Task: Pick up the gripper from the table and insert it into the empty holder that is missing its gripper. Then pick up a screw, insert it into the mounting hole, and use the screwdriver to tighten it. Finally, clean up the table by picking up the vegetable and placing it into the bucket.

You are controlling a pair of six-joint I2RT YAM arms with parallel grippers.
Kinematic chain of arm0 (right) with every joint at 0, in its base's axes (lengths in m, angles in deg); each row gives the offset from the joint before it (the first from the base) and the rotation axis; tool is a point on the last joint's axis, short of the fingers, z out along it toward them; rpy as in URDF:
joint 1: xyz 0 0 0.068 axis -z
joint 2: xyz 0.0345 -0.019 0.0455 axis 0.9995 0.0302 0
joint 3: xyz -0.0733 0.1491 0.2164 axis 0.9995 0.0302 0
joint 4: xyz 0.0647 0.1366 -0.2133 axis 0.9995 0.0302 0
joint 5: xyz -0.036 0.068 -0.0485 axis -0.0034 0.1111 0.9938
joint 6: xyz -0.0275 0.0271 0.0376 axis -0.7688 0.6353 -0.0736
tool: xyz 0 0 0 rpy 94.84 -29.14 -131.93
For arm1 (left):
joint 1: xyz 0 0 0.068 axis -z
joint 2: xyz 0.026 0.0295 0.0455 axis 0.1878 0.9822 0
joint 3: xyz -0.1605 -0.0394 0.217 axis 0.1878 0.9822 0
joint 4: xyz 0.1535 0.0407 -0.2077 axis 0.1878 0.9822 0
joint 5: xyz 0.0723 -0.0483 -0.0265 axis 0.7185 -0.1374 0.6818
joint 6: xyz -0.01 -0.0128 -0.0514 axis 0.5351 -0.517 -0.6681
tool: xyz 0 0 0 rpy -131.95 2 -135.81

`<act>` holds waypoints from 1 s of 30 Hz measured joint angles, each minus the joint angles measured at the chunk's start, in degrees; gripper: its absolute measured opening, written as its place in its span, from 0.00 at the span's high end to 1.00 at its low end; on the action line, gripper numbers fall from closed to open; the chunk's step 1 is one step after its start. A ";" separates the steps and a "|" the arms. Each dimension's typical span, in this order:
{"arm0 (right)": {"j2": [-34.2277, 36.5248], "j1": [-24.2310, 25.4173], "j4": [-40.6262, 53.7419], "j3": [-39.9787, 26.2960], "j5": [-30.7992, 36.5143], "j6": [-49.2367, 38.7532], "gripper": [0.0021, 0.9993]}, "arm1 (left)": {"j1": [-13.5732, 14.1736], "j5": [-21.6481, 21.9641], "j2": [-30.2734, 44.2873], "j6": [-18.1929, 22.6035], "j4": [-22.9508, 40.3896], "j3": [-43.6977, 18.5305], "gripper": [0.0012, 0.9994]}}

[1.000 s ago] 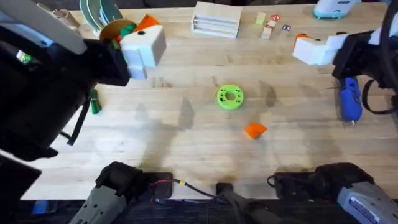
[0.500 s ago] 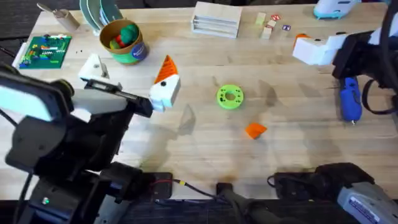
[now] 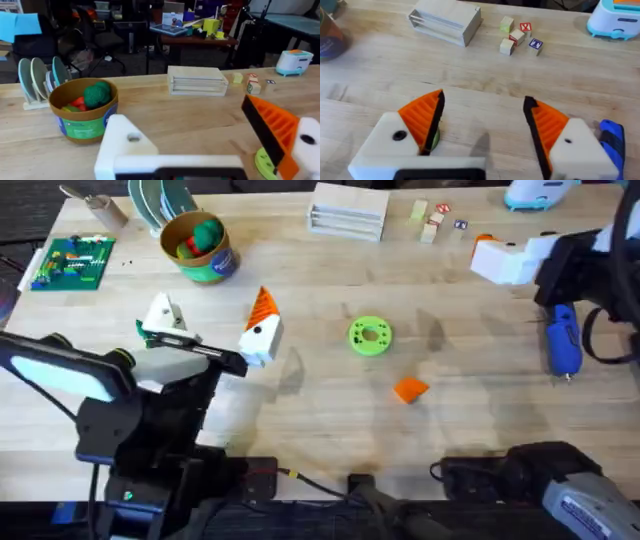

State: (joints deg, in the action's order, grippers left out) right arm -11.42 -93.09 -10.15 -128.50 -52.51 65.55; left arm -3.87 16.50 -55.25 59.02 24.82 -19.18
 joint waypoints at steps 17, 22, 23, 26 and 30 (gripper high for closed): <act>0.00 0.00 0.02 0.00 0.00 0.00 0.01 | -8.18 -13.01 0.20 -0.35 0.43 4.94 0.01; 0.00 0.00 0.00 0.00 0.00 0.00 0.01 | -8.18 -13.90 0.20 -0.35 0.41 4.94 0.01; -0.02 0.00 0.00 0.00 0.00 0.00 0.01 | -8.18 -13.90 0.22 -0.35 0.41 4.94 0.01; 0.00 0.00 0.00 0.00 0.00 0.00 0.01 | -8.18 -13.92 0.20 -0.35 0.41 4.94 0.01; 0.00 0.00 0.00 0.00 0.00 0.00 0.01 | -8.18 -13.92 0.20 -0.35 0.41 4.94 0.01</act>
State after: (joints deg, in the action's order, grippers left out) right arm -11.42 -93.09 -10.15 -128.50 -52.51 65.55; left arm -12.06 2.59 -55.05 58.66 25.24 -14.24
